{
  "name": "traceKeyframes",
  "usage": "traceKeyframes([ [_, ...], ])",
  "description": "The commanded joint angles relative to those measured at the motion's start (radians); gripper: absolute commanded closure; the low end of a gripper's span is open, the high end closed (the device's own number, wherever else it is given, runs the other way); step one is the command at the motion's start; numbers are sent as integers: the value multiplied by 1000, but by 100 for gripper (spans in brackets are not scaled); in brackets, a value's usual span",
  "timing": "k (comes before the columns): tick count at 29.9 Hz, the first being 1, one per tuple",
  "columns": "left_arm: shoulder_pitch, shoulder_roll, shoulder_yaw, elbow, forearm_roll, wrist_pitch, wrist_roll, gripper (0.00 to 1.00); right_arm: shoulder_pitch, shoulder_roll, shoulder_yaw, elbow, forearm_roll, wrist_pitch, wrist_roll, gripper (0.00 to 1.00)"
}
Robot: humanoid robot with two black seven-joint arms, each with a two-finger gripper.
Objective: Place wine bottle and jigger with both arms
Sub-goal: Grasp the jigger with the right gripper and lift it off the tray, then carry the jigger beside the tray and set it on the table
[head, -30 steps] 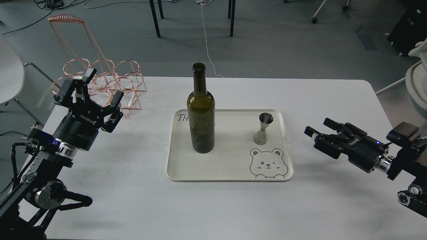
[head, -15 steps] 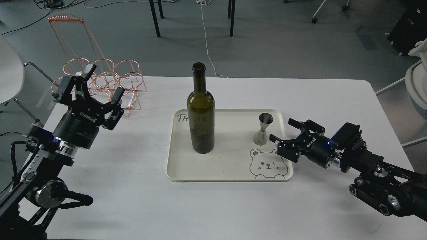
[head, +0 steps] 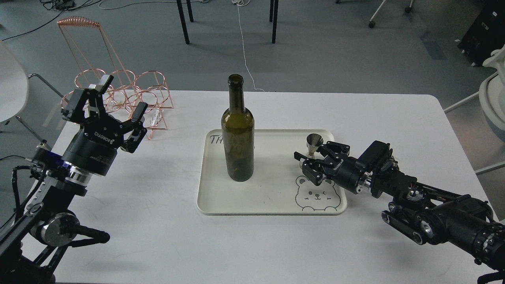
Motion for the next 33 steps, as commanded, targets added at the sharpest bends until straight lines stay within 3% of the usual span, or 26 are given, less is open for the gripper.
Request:
traceKeyframes([
  [1,0,0,0,-2,0,0,0,2,0,-6,4,12,6,0,0,78],
  [5,0,12,0,-11,0,2,0,2,2,-52,26,76,18,0,0,79],
  [12,2,20,2,-25,0,0,0,2,-62,-220,220,192,43,0,0,78],
  [20,2,22,3,-25,0,0,0,2,-199,-414,259,198,205,0,0,76],
  [33,3,22,11,-23,0,-11,0,2,-280,-432,245,135,267,0,0,74],
])
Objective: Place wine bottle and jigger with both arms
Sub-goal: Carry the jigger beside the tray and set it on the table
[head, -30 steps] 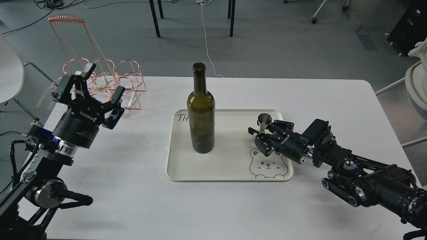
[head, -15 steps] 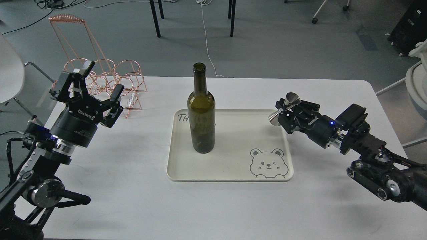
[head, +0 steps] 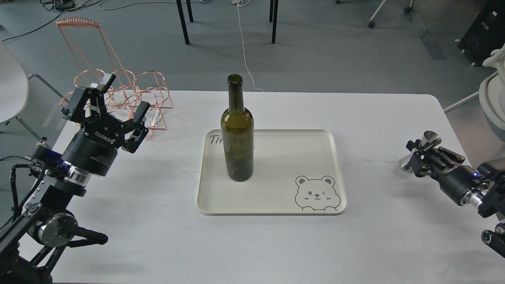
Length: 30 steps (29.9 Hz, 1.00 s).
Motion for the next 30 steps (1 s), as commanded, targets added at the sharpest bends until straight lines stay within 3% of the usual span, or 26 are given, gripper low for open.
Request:
traceKeyframes([
  [1,2,2,0,0,0,-1,0,2,-5,7,-2,-15,2,0,0,74],
  [14,2,0,0,0,1,-1,0,2,2,52,-4,-68,16,0,0,62],
  [19,0,-2,-2,0,1,-4,0,2,4,50,-4,-61,17,0,0,46],
  [24,0,-2,-2,0,1,-27,0,2,-5,35,-5,-34,22,0,0,7],
  [30,0,-2,-2,0,1,-39,0,2,-34,-79,-31,24,23,0,0,4],
])
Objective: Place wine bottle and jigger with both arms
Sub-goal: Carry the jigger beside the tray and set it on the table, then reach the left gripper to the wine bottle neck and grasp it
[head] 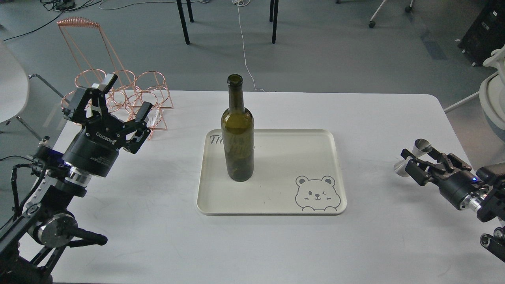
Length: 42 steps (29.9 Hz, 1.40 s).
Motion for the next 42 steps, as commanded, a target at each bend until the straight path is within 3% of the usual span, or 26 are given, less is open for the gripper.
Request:
traceKeyframes([
  [1,0,0,0,0,1,-2,0,2,-26,-75,-40,61,1,0,0,4],
  [9,-1,11,0,0,1,-2,0,2,-123,-322,-123,383,200,0,0,4],
  [16,-5,21,-9,-37,125,1,-12,2,-44,-425,-94,789,754,0,0,4],
  [19,-12,55,-6,-89,255,1,-65,2,68,-416,-83,798,969,0,0,3],
  [21,-24,77,-3,-132,365,-1,-65,2,131,-416,-82,796,1128,4,0,3],
  [25,-75,124,5,-190,635,-1,-65,2,199,-413,-76,777,1380,257,0,2],
  [29,-174,184,34,-204,989,3,-65,2,210,-392,-74,751,1524,407,0,2],
  [34,-366,222,167,-192,1319,29,-65,2,207,-361,-74,750,1558,420,0,1],
  [42,-544,218,316,-100,1424,81,-65,2,202,-367,-74,754,1558,418,0,2],
])
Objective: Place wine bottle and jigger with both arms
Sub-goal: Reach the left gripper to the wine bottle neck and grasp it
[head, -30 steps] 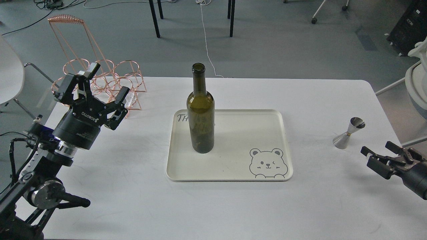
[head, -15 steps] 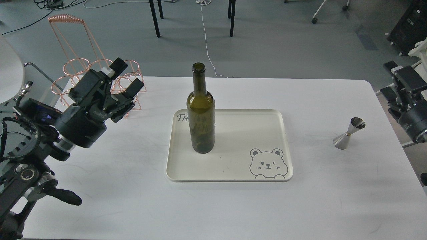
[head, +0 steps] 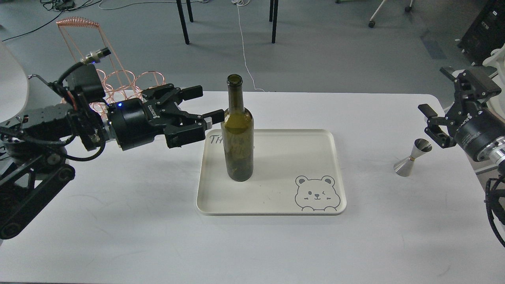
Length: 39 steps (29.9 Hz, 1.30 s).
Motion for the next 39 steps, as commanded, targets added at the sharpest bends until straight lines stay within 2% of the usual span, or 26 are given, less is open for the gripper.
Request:
traceKeyframes([
  [1,-59,-10,50,39,19,21,0,2,-5,-9,0,0,0,-1,0,2],
  [7,-117,-57,119,119,20,24,0,2,-8,-10,1,0,0,-2,0,1],
  [14,-159,-126,127,159,17,36,0,3,-9,-12,0,-3,-1,-10,0,1],
  [24,-171,-191,127,216,19,38,0,17,-11,-37,0,-5,-1,-17,0,1],
  [26,-179,-200,128,228,19,41,0,22,-11,-38,0,-8,-1,-17,0,1],
  [28,-183,-209,139,246,19,51,0,33,-12,-38,0,-9,0,-17,0,1],
  [31,-206,-211,181,272,19,85,0,65,-12,-38,0,-9,0,-17,0,1],
  [33,-215,-209,205,279,20,110,0,83,-12,-38,0,-9,0,-17,0,1],
  [35,-220,-206,207,279,19,116,0,92,-12,-40,0,-9,0,-17,0,1],
  [39,-223,-200,207,279,14,125,0,94,-12,-40,0,-9,0,-17,0,1],
])
